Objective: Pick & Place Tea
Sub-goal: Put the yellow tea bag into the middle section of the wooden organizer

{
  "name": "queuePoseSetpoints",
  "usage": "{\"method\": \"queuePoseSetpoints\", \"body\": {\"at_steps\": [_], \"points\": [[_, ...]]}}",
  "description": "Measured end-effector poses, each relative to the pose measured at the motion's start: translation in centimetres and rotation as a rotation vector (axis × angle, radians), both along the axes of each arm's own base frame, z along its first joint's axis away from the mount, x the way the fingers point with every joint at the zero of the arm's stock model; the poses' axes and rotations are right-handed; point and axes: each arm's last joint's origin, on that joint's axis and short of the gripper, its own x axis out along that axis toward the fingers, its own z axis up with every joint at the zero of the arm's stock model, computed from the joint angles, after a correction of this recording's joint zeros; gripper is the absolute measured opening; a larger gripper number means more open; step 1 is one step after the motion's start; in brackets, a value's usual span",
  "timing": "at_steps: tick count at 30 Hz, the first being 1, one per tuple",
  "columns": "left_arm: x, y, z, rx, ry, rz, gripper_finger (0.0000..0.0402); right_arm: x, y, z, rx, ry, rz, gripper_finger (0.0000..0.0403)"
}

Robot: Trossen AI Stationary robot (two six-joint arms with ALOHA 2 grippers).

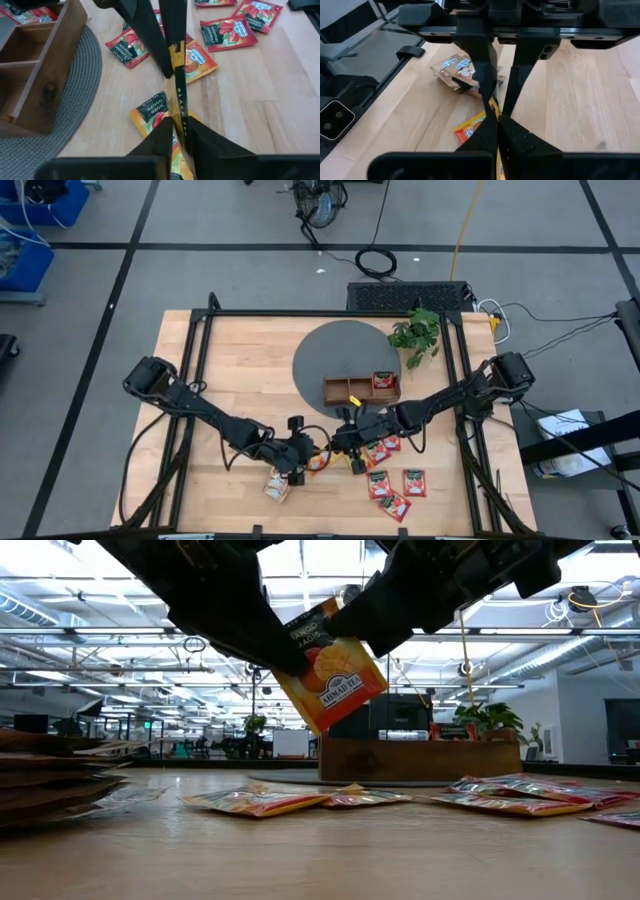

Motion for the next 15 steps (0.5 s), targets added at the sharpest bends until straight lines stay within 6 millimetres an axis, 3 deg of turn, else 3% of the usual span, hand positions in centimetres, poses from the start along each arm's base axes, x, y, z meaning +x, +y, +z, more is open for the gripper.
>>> {"method": "queuePoseSetpoints", "body": {"at_steps": [8,15], "points": [[-0.9,-0.2,0.5,0.037,0.038,-0.027,0.0136,-0.6,-0.2,-0.3,-0.011,-0.003,0.009,0.0000],[-2.4,-0.5,1.3,0.043,0.084,0.032,0.0170,-4.7,-3.8,0.6,-0.035,-0.140,-0.120,0.0000]]}}
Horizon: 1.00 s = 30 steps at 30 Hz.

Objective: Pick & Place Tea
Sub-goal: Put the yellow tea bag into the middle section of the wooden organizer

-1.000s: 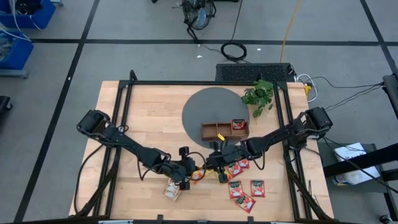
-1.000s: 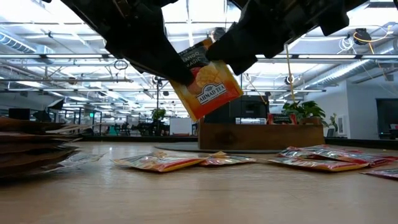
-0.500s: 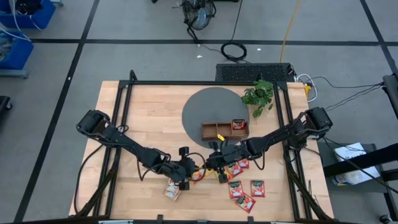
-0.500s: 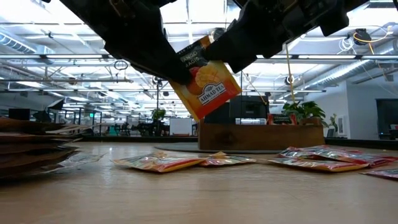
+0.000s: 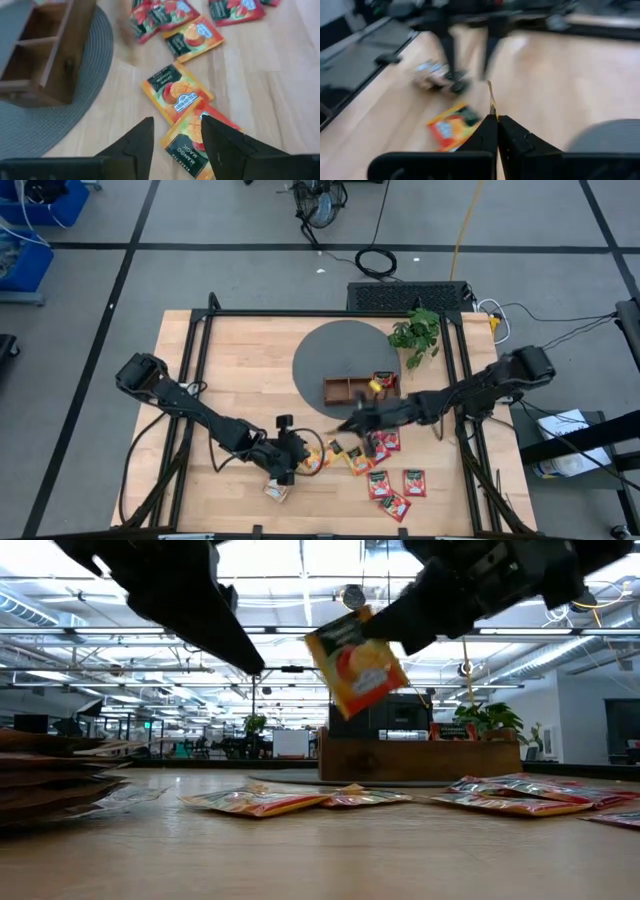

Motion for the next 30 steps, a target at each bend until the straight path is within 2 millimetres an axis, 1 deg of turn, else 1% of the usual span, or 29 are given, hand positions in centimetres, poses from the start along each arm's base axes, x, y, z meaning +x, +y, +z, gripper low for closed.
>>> {"method": "queuePoseSetpoints", "body": {"at_steps": [2,5,7,9,13,16,19,28,30], "points": [[-0.1,-0.4,0.1,0.023,-0.016,-0.004,0.0172,-1.6,-1.4,0.4,-0.011,-0.088,-0.016,0.0000],[0.0,-0.7,0.1,0.034,-0.054,-0.001,0.0172,-3.8,-3.8,0.5,0.016,-0.203,-0.071,0.0000],[0.0,-0.8,0.0,0.039,-0.077,-0.012,0.0173,-5.1,-5.5,-0.1,0.026,-0.230,-0.106,0.0000],[0.0,-0.8,-0.2,0.043,-0.102,-0.028,0.0173,-6.1,-7.1,-1.1,0.056,-0.224,-0.156,0.0000],[-0.1,-0.6,-0.8,0.049,-0.133,-0.042,0.0173,-7.2,-9.2,-2.8,0.099,-0.206,-0.225,0.0000],[-0.1,-0.2,-1.2,0.052,-0.136,-0.034,0.0173,-7.9,-10.0,-3.7,0.097,-0.196,-0.258,0.0000],[0.0,0.2,-1.3,0.046,-0.130,-0.018,0.0173,-8.1,-10.5,-4.0,0.093,-0.216,-0.286,0.0000],[-0.1,0.1,-1.5,0.038,-0.127,-0.012,0.0173,-7.8,-10.9,-6.1,0.111,-0.117,-0.340,0.0000],[-0.2,0.1,-1.5,0.037,-0.128,-0.015,0.0173,-7.7,-10.9,-6.3,0.111,-0.115,-0.341,0.0000]]}}
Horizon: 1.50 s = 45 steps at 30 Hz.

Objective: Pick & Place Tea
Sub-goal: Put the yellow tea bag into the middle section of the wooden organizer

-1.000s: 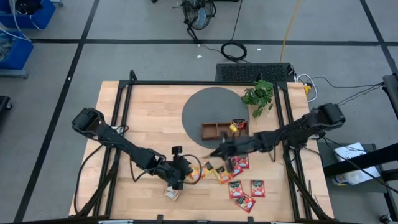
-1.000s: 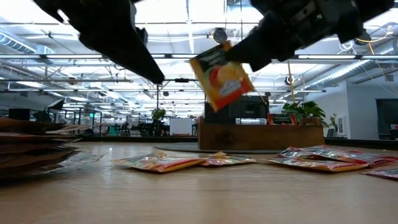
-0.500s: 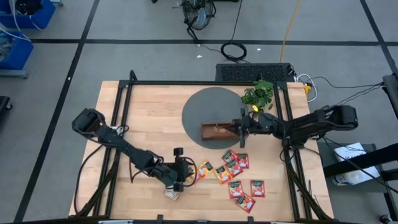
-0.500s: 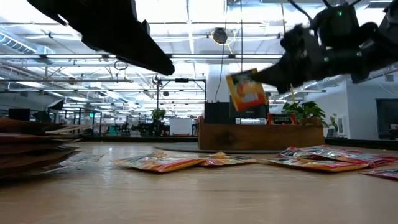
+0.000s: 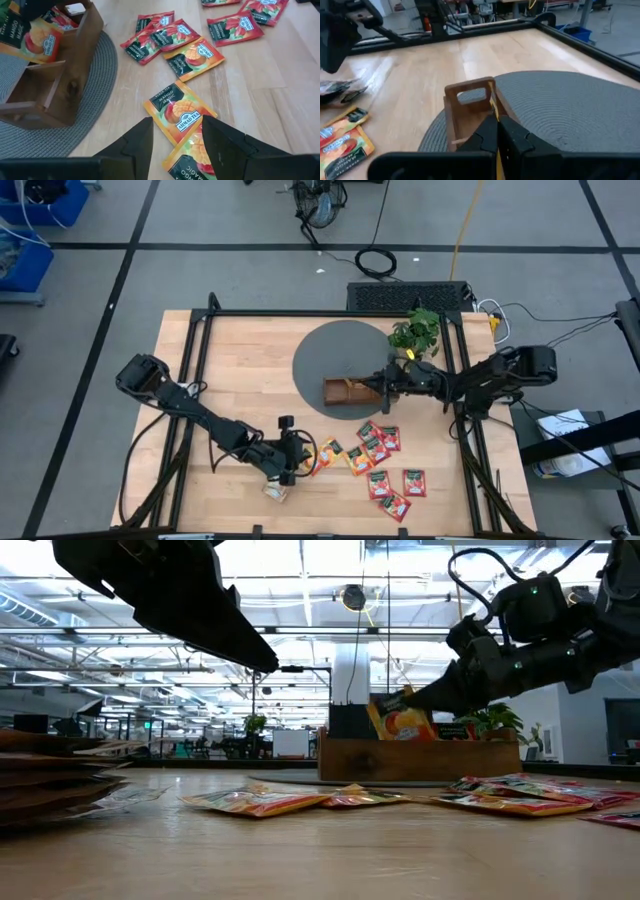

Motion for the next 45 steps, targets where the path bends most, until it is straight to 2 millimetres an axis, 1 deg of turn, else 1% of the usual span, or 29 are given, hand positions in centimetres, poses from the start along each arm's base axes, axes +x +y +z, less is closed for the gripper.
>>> {"method": "queuePoseSetpoints", "body": {"at_steps": [7,15,21,24,29,33,36,41,45], "points": [[0.0,0.0,0.0,-0.001,0.002,0.000,0.0173,0.0,-0.1,-0.1,-0.008,0.009,-0.027,0.0000],[0.0,0.0,0.0,-0.004,0.002,0.003,0.0173,-1.4,0.0,-1.2,0.009,0.035,-0.110,0.0000],[0.0,0.0,0.0,-0.005,0.001,0.004,0.0172,-1.5,0.2,-1.2,0.036,0.023,-0.099,0.0004],[0.1,0.1,0.0,-0.005,0.001,0.007,0.0173,-1.5,0.2,-1.2,0.036,0.024,-0.100,0.0019],[0.1,0.3,0.0,-0.006,0.000,0.011,0.0173,-1.5,0.2,-1.2,0.039,0.022,-0.106,0.0063],[0.1,0.3,0.0,-0.006,0.000,0.011,0.0173,-1.5,0.0,-1.1,0.020,0.012,-0.165,0.0099],[0.1,0.3,0.0,-0.006,0.000,0.012,0.0173,-1.5,-0.1,-0.7,-0.018,-0.020,-0.195,0.0119],[0.1,0.3,0.0,-0.006,0.001,0.012,0.0172,-1.4,-0.1,-0.3,-0.077,-0.028,-0.171,0.0126],[0.1,0.3,0.0,-0.006,0.000,0.012,0.0172,-0.7,0.0,0.2,-0.037,-0.049,-0.102,0.0115]]}}
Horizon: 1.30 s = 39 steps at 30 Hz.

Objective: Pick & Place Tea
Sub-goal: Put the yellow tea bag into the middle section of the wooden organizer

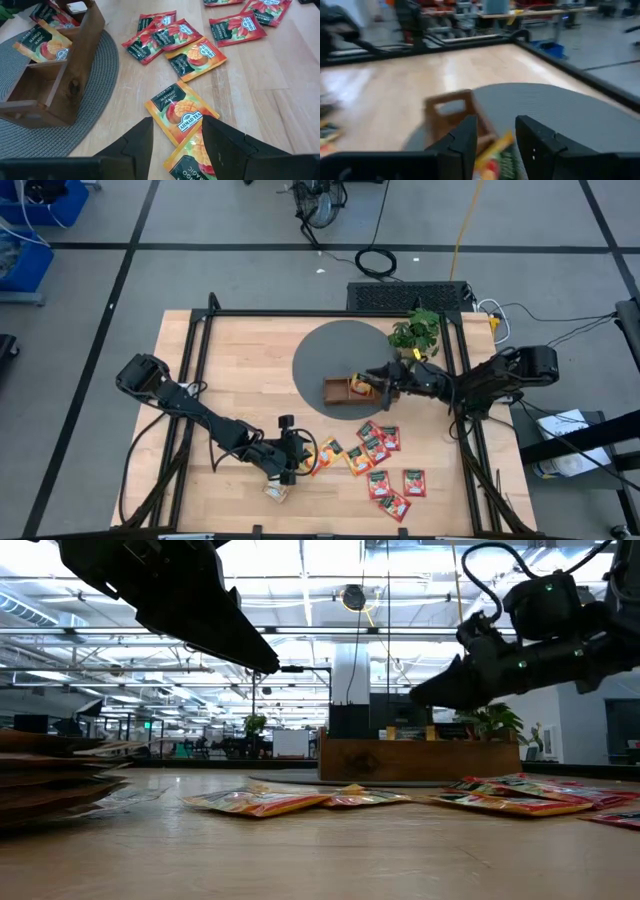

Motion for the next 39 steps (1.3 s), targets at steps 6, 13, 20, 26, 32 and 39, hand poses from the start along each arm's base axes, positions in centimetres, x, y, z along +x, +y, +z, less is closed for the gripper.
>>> {"method": "queuePoseSetpoints", "body": {"at_steps": [6,13,20,26,32,39], "points": [[0.0,0.0,0.0,0.000,0.001,0.000,0.0173,1.9,0.8,0.0,0.066,0.205,0.098,0.0064],[-0.1,0.0,-0.1,-0.009,0.011,-0.003,0.0173,2.6,3.1,1.6,-0.077,0.391,0.036,0.0010],[-0.1,0.0,-0.1,-0.023,0.015,0.006,0.0172,2.3,4.1,3.1,-0.108,0.554,-0.030,0.0002],[-0.1,-0.1,-0.1,-0.026,0.009,0.006,0.0172,2.0,3.5,2.8,-0.106,0.596,-0.062,0.0001],[-0.1,0.0,-0.2,-0.020,0.019,0.007,0.0172,1.8,3.3,2.8,-0.111,0.614,-0.091,0.0001],[-0.2,0.0,-0.2,-0.028,0.025,0.016,0.0172,1.6,2.7,2.7,-0.160,0.645,-0.138,0.0000]]}}
